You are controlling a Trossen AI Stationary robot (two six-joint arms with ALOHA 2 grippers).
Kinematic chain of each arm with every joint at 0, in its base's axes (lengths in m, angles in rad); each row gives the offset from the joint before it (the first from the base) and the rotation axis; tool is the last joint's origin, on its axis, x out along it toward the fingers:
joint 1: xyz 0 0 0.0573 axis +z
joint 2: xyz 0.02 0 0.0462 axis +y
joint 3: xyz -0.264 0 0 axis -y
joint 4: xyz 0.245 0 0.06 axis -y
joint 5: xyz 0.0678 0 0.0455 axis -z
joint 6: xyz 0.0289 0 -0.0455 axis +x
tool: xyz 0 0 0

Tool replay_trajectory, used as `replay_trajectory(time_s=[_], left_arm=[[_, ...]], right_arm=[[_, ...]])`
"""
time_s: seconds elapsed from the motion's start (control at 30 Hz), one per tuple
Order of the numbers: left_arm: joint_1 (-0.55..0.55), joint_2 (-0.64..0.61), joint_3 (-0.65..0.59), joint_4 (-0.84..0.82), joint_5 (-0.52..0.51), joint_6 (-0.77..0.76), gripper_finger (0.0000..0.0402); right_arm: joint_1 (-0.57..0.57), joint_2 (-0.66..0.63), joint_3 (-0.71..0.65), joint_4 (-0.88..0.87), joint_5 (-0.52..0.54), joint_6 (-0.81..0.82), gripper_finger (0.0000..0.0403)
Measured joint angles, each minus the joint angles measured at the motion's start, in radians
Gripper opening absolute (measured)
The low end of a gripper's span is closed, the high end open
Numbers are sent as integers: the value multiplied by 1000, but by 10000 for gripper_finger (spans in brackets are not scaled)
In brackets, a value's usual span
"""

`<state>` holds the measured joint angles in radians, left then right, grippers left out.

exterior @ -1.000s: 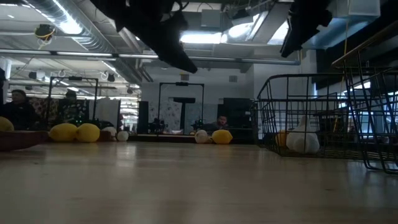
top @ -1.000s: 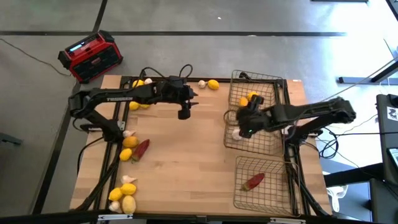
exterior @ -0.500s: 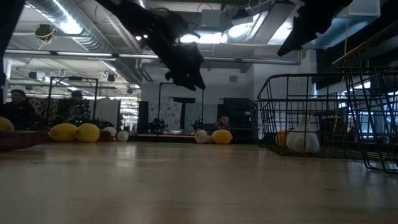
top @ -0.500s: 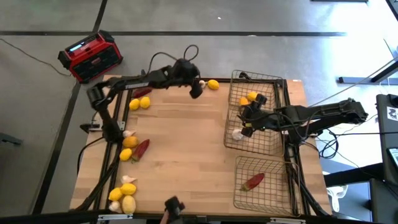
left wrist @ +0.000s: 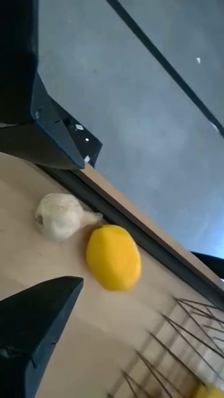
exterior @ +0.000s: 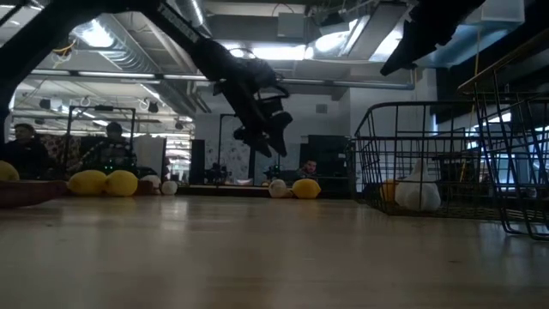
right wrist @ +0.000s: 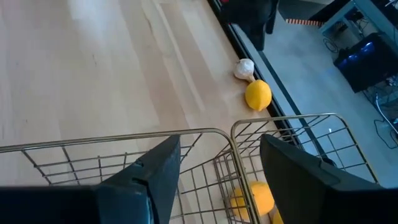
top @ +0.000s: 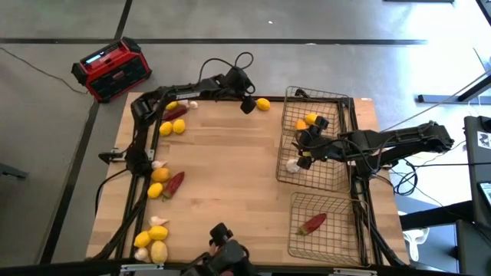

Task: Sort produce into baskets
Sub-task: Put the white garlic into the middle wire basket

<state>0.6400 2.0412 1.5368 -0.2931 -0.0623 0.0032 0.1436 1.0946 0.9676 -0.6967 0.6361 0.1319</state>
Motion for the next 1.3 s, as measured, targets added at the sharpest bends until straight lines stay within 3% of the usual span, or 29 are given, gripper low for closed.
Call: replay_trajectory(time_s=[0.6,0.93,1.3], left_arm=[[47,163,0,135,67,-21,290],[61,170,0,104,86,-19,290],[53,100,0,39,122,142,290]], right_arm=[[0,0,0,16,0,1,216],[0,0,0,15,0,1,216],[0,0,0,15,0,1,216]])
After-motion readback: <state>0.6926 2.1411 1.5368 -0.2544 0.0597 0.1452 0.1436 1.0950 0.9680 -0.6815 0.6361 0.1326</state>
